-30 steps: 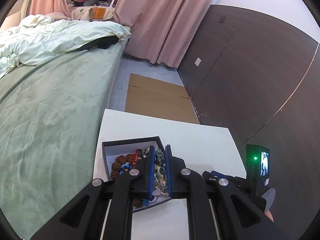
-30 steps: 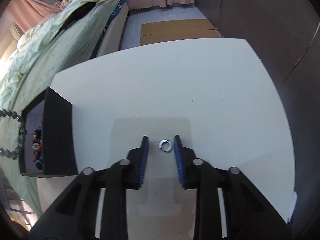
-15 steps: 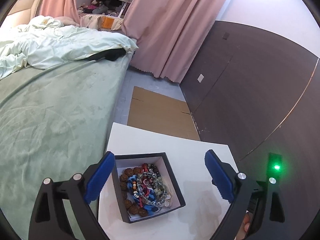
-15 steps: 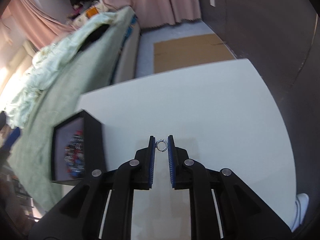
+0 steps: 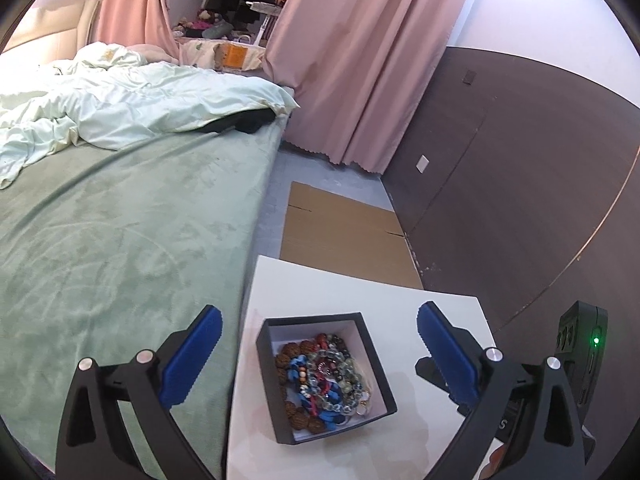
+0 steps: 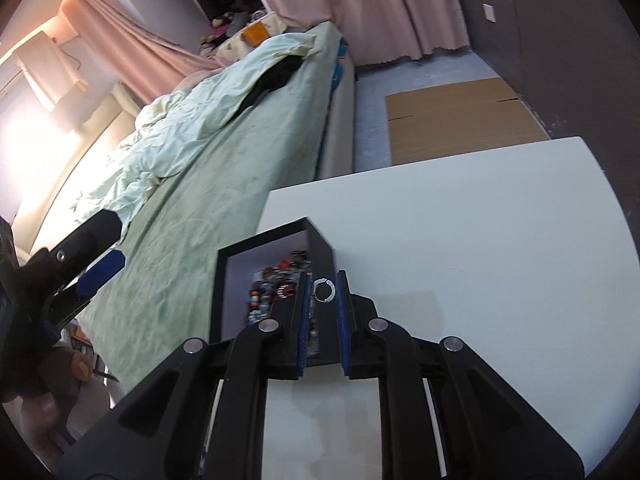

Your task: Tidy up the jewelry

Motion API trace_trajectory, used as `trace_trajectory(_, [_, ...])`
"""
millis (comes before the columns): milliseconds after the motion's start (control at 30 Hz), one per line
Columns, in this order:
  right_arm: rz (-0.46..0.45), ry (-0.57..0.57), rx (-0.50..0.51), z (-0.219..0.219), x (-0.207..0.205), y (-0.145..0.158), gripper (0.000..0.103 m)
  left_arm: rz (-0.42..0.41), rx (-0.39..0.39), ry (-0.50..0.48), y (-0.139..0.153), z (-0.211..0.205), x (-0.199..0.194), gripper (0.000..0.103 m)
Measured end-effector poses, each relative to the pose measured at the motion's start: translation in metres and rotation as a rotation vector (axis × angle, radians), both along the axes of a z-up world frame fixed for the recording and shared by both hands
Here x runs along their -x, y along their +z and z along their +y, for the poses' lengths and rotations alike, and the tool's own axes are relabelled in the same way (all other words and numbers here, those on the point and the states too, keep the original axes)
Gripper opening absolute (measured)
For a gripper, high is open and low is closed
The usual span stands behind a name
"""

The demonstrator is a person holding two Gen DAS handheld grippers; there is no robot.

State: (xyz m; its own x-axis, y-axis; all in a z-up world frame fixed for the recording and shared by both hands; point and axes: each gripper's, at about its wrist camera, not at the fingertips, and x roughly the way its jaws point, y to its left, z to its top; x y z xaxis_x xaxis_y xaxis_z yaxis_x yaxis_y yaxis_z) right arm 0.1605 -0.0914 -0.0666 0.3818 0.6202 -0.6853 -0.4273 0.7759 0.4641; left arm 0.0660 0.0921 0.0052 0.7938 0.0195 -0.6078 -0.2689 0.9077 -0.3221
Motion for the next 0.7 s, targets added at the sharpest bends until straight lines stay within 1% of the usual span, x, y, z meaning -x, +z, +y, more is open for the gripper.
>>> trace_trajectory(167, [-0.004, 0.031, -0.028, 0.015, 0.002, -0.001, 0.014, 0.010, -0.001, 0.009, -0.001, 0.005, 0.001, 0.095])
trace_trajectory(267, [0.001, 0.051, -0.013, 0.027, 0.002, -0.003, 0.014, 0.010, -0.005, 0.010, 0.000, 0.006, 0.003, 0.095])
trace_trajectory(300, [0.014, 0.054, -0.003, 0.030, 0.001, -0.005, 0.019, 0.010, -0.006, 0.010, 0.000, 0.006, 0.003, 0.095])
trace_trajectory(333, [0.022, 0.053, 0.000, 0.030, 0.000, -0.006, 0.026, 0.011, -0.005, 0.010, 0.000, 0.006, 0.003, 0.095])
trace_trajectory(367, [0.025, 0.049, 0.001, 0.029, -0.001, -0.006, 0.030, 0.011, -0.006, 0.009, 0.000, 0.006, 0.003, 0.095])
trace_trajectory(400, [0.021, 0.042, 0.000, 0.025, -0.001, -0.005, 0.037, 0.013, -0.007, 0.009, 0.000, 0.006, 0.003, 0.095])
trace_trajectory(433, [0.018, 0.036, 0.000, 0.022, -0.001, -0.004, 0.039, 0.014, -0.008, 0.008, -0.001, 0.006, 0.004, 0.095])
trace_trajectory(600, [0.033, -0.004, -0.016, -0.002, -0.003, -0.002, 0.039, 0.020, -0.023, 0.006, -0.002, 0.004, 0.005, 0.095])
trace_trajectory(633, [0.037, -0.015, -0.015, -0.008, -0.003, -0.001, 0.046, 0.023, -0.031, 0.012, -0.002, 0.004, 0.006, 0.095])
trace_trajectory(667, [0.036, -0.022, -0.016, -0.013, -0.003, 0.000, 0.055, 0.025, -0.036, 0.014, -0.003, 0.003, 0.006, 0.095])
trace_trajectory(700, [0.024, -0.041, -0.021, -0.020, -0.001, 0.002, 0.081, 0.026, -0.038, 0.013, -0.004, 0.001, 0.007, 0.095])
